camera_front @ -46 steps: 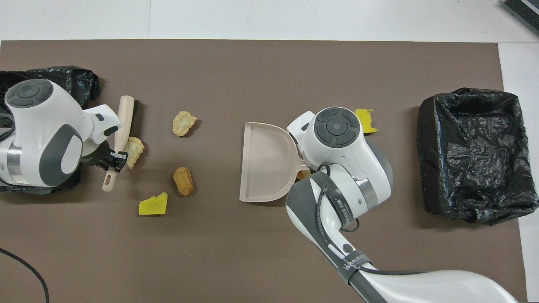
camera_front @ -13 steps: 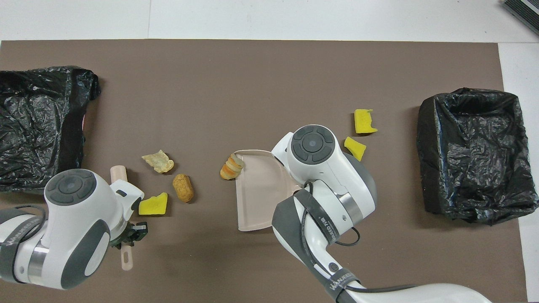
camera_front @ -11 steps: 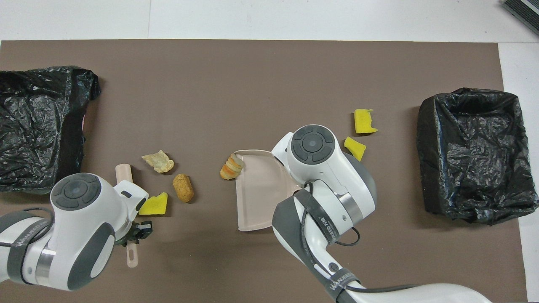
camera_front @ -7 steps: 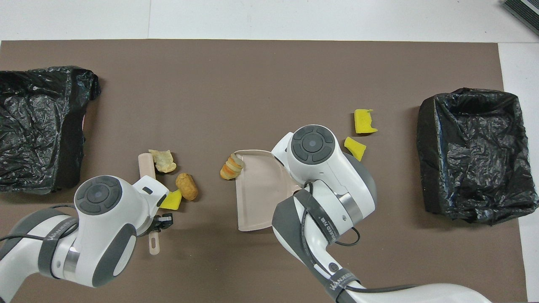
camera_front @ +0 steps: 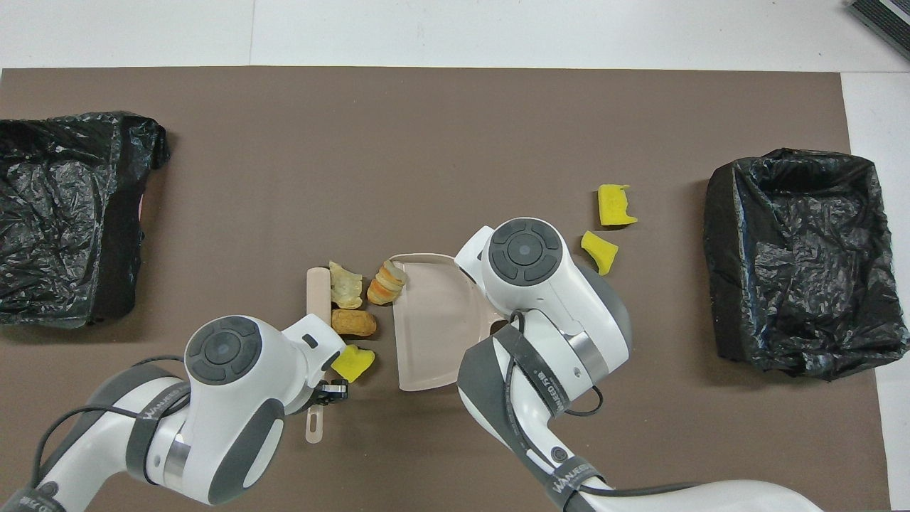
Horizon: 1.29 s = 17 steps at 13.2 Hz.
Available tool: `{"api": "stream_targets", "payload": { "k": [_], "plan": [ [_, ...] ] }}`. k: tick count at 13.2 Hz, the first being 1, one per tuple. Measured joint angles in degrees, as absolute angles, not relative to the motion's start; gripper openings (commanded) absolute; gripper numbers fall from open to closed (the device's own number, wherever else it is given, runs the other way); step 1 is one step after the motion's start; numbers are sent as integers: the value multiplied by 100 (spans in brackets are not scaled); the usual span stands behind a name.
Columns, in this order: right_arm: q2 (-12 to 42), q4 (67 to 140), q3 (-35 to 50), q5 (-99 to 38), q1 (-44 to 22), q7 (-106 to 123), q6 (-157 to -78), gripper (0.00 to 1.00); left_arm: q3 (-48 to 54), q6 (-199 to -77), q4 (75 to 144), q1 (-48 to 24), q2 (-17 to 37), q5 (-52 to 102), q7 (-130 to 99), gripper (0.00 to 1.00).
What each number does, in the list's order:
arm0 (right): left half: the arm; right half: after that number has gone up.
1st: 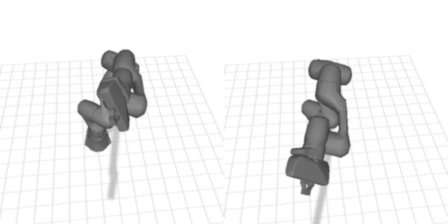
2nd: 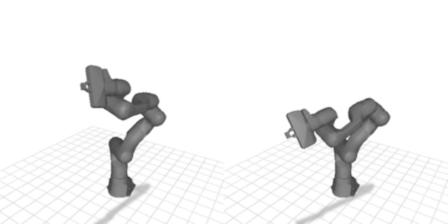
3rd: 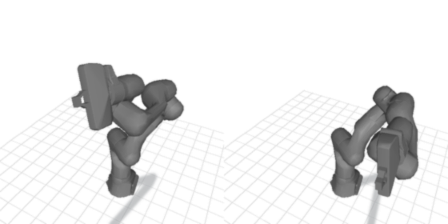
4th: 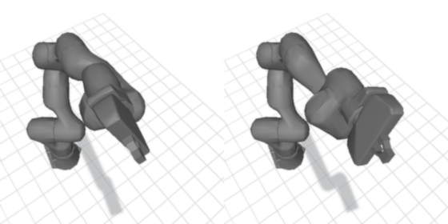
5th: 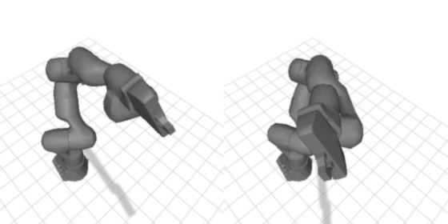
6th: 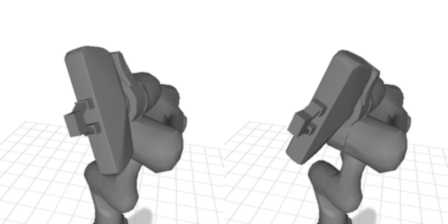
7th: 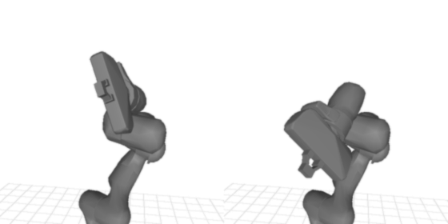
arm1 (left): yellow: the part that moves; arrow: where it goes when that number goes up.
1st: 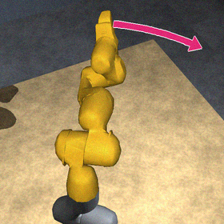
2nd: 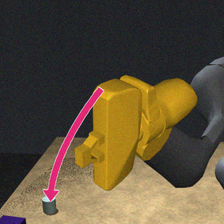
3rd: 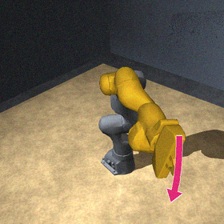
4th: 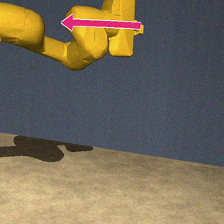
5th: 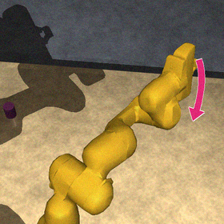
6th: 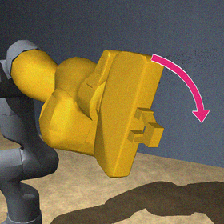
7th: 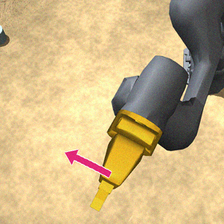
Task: Sweep and dump trash in bin
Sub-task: 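Brush the yellow sponge pieces and crumbs into the dustpan with the left gripper, then push the remaining pieces deeper into the dustpan with the brush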
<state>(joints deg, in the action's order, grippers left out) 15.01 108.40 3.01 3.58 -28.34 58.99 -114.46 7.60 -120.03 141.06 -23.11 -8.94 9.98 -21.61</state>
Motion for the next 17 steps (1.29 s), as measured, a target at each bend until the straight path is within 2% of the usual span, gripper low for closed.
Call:
{"api": "stream_targets", "payload": {
  "k": [4,6,9,11,17],
  "plan": [
    [1503,10973,300,360,-2836,5900,-11724,0,780,-12258,13983,-3130,-882,1794,-2153,0],
    [1505,11013,299,360,-2879,5851,-11825,0,791,-12279,13655,-3386,-782,2067,-2370,0],
    [1505,11013,299,360,-2931,5749,-11849,0,778,-12269,13112,-3422,-462,2106,-3058,0],
    [1507,11012,298,355,-2932,5746,-11851,0,767,-12200,12997,-3422,-346,2096,-3424,0],
    [1510,10962,294,334,-2885,5743,-11814,0,697,-11197,12660,-3400,-409,1610,-4087,0]
  ]
}}
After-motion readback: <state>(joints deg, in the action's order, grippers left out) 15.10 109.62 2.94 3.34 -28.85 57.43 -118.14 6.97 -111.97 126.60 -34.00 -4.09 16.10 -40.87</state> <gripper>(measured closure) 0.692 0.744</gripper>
